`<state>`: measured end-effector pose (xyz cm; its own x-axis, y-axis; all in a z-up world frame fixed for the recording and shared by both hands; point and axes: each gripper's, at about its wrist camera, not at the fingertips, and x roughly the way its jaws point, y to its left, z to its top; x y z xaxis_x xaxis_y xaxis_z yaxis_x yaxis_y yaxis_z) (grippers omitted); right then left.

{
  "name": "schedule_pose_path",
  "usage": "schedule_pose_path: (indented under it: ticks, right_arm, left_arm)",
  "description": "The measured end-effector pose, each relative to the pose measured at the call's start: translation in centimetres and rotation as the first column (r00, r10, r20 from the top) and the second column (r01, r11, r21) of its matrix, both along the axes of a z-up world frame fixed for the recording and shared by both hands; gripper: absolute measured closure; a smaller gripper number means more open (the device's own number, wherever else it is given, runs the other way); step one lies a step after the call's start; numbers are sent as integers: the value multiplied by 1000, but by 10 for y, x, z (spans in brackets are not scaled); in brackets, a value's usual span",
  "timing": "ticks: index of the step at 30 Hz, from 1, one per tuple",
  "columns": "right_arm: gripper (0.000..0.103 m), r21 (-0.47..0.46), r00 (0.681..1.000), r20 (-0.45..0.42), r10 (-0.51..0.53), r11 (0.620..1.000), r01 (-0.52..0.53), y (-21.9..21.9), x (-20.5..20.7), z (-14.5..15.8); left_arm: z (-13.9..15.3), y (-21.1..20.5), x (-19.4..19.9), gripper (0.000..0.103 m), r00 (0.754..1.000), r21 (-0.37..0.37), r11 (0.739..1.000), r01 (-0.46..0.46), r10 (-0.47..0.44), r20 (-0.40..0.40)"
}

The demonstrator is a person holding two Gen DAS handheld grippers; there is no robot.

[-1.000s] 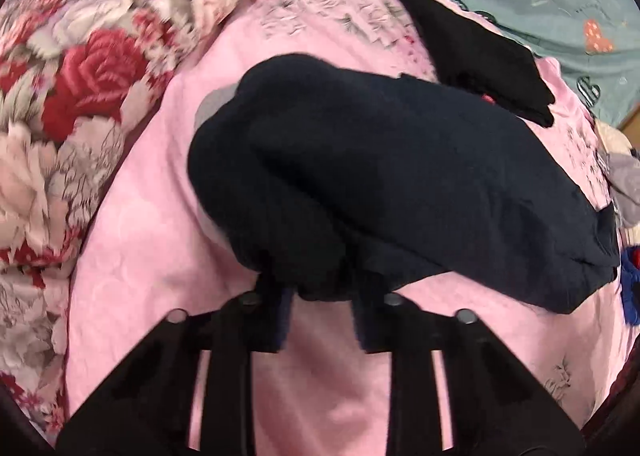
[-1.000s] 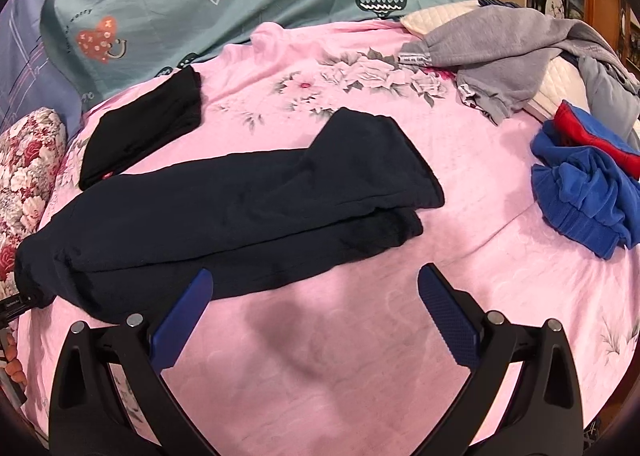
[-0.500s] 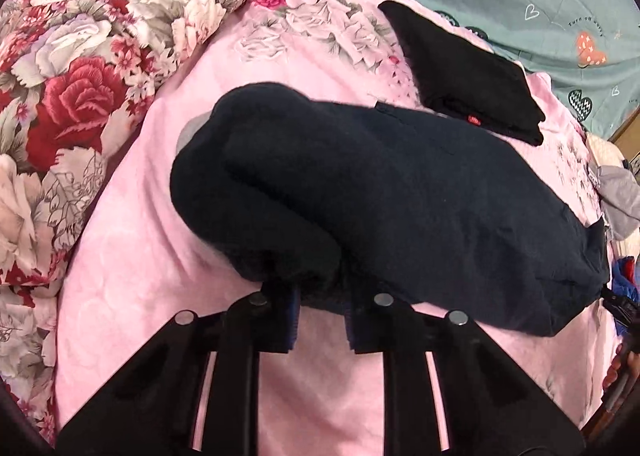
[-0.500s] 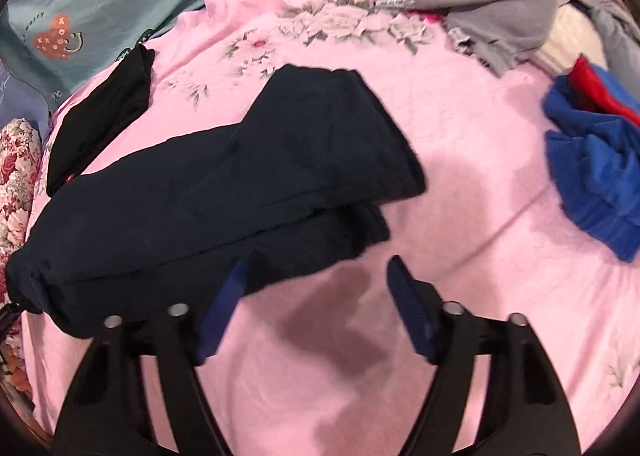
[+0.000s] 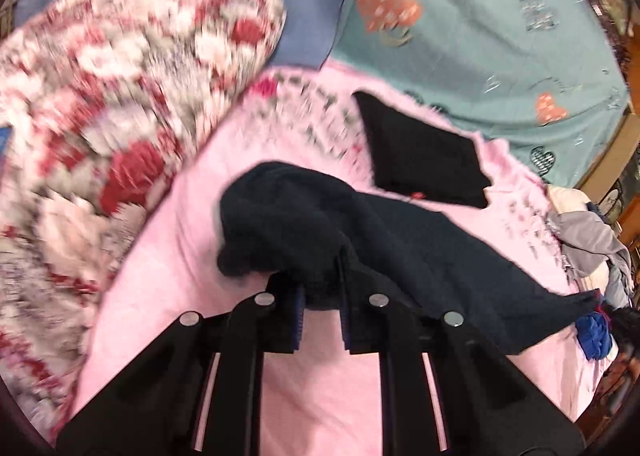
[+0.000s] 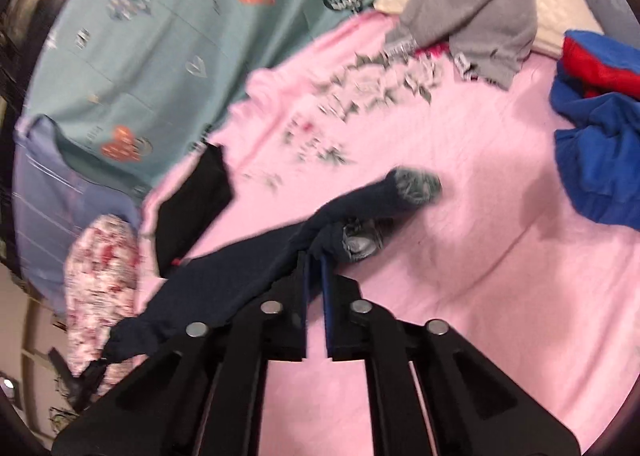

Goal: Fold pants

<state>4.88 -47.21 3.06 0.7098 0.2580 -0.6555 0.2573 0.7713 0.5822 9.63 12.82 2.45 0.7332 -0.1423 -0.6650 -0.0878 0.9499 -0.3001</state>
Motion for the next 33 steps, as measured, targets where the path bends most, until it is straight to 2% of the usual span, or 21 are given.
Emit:
schedule_pose_path:
  ticks: [1,4,6,8,9,10,13,16,20,21,22,23,24,26,29,30,33]
  right_arm:
    - [103,9,999,45,-8,1000,8,-6,-18,22]
    - [103,-11,990,132,-50,999,52,-16,-49,60]
    - [102,-57,990,132,-41,997,49,-17,-53,67]
    - [61,-121,1000,8,14,993,-12,-5,-38,50]
    - [28,-160,995,-89,37,986,-51,7,-28,31]
    - [24,-191,987,-147,58,978,-86,17,-22,15]
    - [24,-201,961,-255,108,966,-162,35,-17,-32]
    - [25,-172,949,-304,81,975,-139,29,-13,-65]
    - [27,-114,960,-281,6,993,-40,1,3,-83]
    - [41,-97,965,-262,-9,995,-17,-7,11,-84]
    - [77,-102,966,-260,-6,995,-22,-8,19,-84]
    - [84,-102,965,-261,12,994,-40,-8,29,-84]
    - [87,-89,965,-261,29,995,-54,-8,38,-85]
    - [88,-139,975,-219,40,988,-72,-6,59,-67]
    - [89,-213,996,-62,67,974,-78,5,87,-11]
    - [89,-248,998,2,69,967,-67,11,97,13]
    - [89,-337,986,145,86,941,-33,24,118,53]
  left_arm:
    - [9,1,-10,90,1000,-17,1000,12,-11,10]
    - [24,2,-29,89,999,-39,999,17,-16,35]
    - [25,-3,-32,89,999,-22,1000,15,-15,39]
    - [20,-8,-27,89,1000,-1,1000,15,-15,21]
    - [13,-11,-23,89,1000,0,1000,11,-11,-2]
    - [8,-12,-21,89,1000,2,1000,11,-11,-12]
    - [-9,-17,-12,89,999,47,999,-2,4,-51]
    - [-19,-19,-5,88,997,59,998,8,-4,-73]
    - [-26,-16,1,87,996,51,999,5,0,-93]
    - [-27,-15,2,87,995,49,999,3,2,-95]
    - [-29,-13,4,87,995,50,999,-1,6,-98]
    - [-30,-12,6,87,995,52,999,-5,10,-102]
    - [-31,-12,7,87,994,54,999,-9,15,-105]
    - [-31,-10,11,87,994,53,998,-21,26,-104]
    - [-26,-8,15,87,995,46,998,-40,44,-94]
    - [-24,-8,15,87,995,43,998,-46,49,-88]
    - [-20,-7,16,87,995,46,997,-63,66,-71]
